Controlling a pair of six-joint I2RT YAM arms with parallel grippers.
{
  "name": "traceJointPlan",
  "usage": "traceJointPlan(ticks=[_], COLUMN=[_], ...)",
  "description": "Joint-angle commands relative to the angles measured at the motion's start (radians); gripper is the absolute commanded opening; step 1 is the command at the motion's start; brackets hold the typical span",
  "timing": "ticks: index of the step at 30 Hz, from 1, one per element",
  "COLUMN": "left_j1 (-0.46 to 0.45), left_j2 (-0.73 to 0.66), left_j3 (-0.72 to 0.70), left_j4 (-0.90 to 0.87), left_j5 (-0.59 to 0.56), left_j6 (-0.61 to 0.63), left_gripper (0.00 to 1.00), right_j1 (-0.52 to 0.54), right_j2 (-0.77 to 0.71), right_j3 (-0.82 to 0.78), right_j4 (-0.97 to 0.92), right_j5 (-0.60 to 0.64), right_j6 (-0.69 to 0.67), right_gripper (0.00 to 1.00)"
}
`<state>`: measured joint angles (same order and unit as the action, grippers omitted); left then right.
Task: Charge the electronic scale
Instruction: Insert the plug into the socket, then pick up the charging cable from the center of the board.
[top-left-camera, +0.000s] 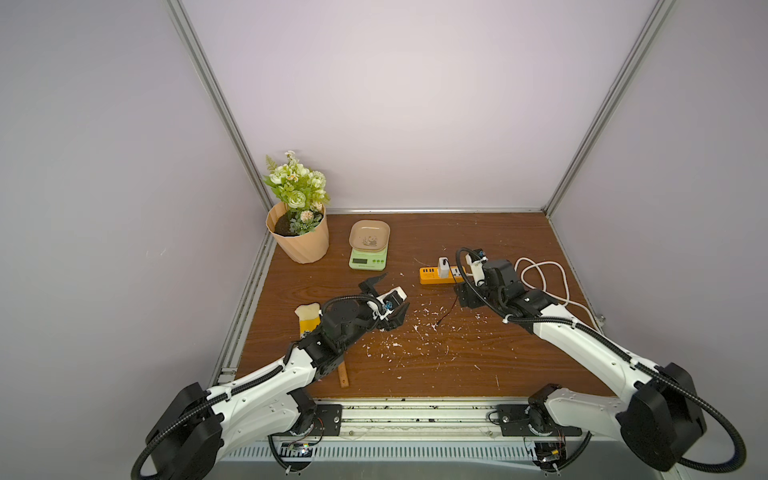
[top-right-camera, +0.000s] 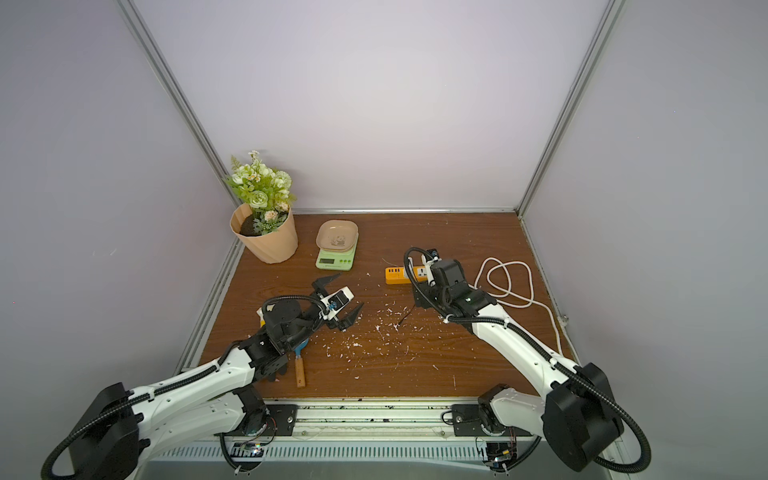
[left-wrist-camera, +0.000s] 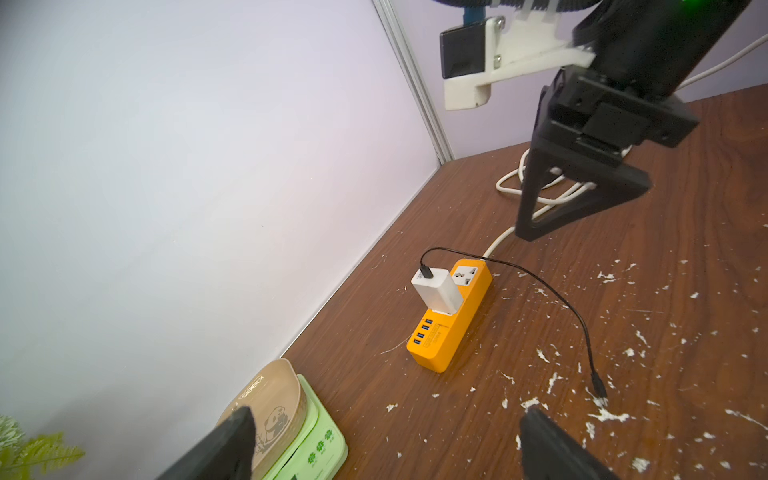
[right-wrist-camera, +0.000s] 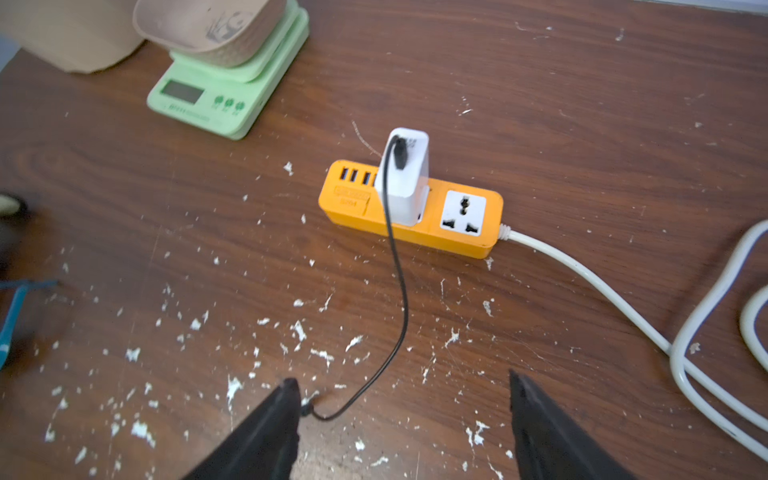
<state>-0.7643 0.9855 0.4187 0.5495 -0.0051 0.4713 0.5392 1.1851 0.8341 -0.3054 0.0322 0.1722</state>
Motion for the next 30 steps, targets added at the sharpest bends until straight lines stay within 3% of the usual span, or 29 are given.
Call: traceJointPlan(ticks=[1,11,15,20,30], left_j1=[0.000,0.001,0.001,0.001,0.000], left_j2=[0.000,-0.007,-0.004,-0.013,-0.024], left_j3=[0.013,-0.003,-0.002,-0.003,-0.011], left_j4=[0.012,0.029,0.033,0.027,0.025], left_j5=[0.005,-0.002,-0.004,-0.010,-0.014], left_j6=[0.001,-0.002,0.002,0.007,0.009], left_gripper=[0.99,0.99,0.99,0.99,0.99], right_j1=[0.044,0.243,0.268,0.268,0.268], right_j2=[-0.039,-0.074,-0.098,-0.135,-0.038], right_j3=[0.015,0.067,0.045,-0.014,-0.060], right_j4=[0.019,-0.102,-0.077,0.049,0.111], right_j5=[-0.084,0.052,0.047,0.049,0.006], right_j6=[-0.153,-0.524,-0.693,-0.844,-0.948], right_gripper=[0.80,0.90,0.96,0.96,0.94])
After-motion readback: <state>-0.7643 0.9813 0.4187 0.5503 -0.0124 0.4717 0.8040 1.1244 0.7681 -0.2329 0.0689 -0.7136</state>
